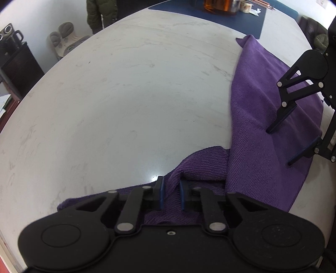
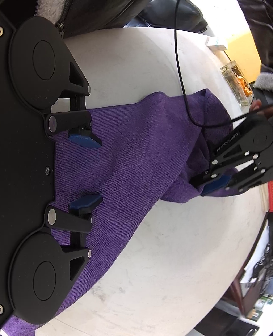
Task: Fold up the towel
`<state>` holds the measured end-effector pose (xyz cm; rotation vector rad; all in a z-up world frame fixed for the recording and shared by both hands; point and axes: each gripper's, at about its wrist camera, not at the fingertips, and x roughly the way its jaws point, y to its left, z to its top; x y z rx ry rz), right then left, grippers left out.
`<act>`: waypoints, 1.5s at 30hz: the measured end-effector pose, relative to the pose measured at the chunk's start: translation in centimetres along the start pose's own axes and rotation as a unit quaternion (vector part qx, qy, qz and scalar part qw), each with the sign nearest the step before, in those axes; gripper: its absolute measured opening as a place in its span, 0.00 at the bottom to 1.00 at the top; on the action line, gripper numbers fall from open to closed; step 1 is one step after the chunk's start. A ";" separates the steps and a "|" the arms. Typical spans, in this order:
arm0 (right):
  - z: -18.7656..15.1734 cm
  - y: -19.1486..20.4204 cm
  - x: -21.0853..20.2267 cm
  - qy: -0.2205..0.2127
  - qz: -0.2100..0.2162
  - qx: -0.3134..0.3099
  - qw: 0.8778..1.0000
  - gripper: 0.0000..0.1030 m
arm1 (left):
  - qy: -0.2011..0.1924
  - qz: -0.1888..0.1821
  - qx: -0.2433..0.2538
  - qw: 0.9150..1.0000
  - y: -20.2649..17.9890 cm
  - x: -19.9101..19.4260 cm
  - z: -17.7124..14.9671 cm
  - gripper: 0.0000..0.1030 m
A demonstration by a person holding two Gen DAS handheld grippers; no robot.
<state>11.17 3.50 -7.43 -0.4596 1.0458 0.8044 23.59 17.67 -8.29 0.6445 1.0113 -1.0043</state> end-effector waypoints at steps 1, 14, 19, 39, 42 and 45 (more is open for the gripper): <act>0.1 0.1 0.0 0.003 -0.003 -0.005 1.000 0.47 | -0.005 0.000 -0.010 1.000 0.1 -0.2 -0.2 0.06; 0.0 0.9 0.3 0.009 -0.016 -0.023 1.000 0.48 | -0.105 -0.011 -0.162 0.981 1.9 -4.5 -2.0 0.06; -0.1 1.0 0.4 0.008 -0.017 -0.024 1.000 0.48 | -0.141 -0.009 -0.198 0.970 2.2 -6.0 -2.4 0.06; -1.8 1.4 -0.6 0.026 -0.020 -0.027 0.999 0.48 | -0.185 0.073 -0.328 0.923 6.9 -9.4 -4.0 0.03; -1.9 1.4 -0.7 0.025 -0.020 -0.024 0.999 0.48 | -0.153 0.087 -0.328 0.928 6.3 -9.8 -3.9 0.08; -2.0 1.4 -0.7 0.024 -0.020 -0.024 0.999 0.48 | -0.121 0.095 -0.328 0.932 4.4 -10.3 -4.4 0.32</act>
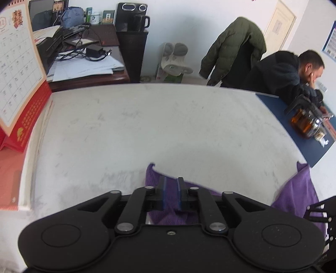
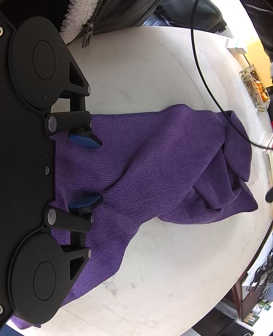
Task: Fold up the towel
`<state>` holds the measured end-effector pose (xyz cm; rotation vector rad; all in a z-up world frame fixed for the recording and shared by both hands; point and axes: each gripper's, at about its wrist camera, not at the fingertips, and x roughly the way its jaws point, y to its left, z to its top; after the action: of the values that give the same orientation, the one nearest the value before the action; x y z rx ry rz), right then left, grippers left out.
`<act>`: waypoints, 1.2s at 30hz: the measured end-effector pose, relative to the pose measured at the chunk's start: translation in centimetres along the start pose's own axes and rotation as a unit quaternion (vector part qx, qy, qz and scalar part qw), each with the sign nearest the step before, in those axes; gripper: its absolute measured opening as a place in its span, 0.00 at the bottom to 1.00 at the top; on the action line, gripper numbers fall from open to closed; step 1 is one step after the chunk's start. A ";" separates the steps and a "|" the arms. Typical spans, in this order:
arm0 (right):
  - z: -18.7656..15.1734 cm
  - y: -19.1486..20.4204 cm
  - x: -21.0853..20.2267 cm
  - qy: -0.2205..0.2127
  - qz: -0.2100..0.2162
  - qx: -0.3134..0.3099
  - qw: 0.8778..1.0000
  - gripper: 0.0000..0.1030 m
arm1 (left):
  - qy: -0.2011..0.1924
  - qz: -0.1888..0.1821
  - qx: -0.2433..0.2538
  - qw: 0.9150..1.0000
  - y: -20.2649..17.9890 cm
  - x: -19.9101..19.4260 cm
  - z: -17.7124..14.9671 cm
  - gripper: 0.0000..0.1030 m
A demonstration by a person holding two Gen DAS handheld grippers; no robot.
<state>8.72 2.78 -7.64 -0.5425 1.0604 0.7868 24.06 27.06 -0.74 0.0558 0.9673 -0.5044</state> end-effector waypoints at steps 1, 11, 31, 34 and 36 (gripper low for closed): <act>-0.1 0.0 0.0 -0.001 0.000 0.000 1.000 0.48 | 0.007 0.011 0.004 1.000 -0.5 -0.4 -0.7 0.36; 0.0 -0.2 -0.1 -0.006 0.007 0.002 1.000 0.51 | 0.031 0.113 0.140 0.983 -7.3 0.2 -8.8 0.37; -0.3 -0.4 0.6 -0.002 0.012 -0.008 1.000 0.51 | 0.047 0.267 -0.024 0.962 3.8 -4.3 -11.6 0.32; -0.3 -0.4 0.6 0.000 0.012 -0.010 1.000 0.51 | 0.049 0.274 -0.045 0.959 4.6 -5.0 -12.4 0.32; -0.3 -0.5 0.7 0.000 0.012 -0.009 1.000 0.51 | 0.041 0.265 -0.057 0.962 4.6 -5.5 -12.3 0.32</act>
<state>9.15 2.47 -8.36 -0.5471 1.0627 0.8179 13.99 36.51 -4.18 0.2272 1.0124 0.0475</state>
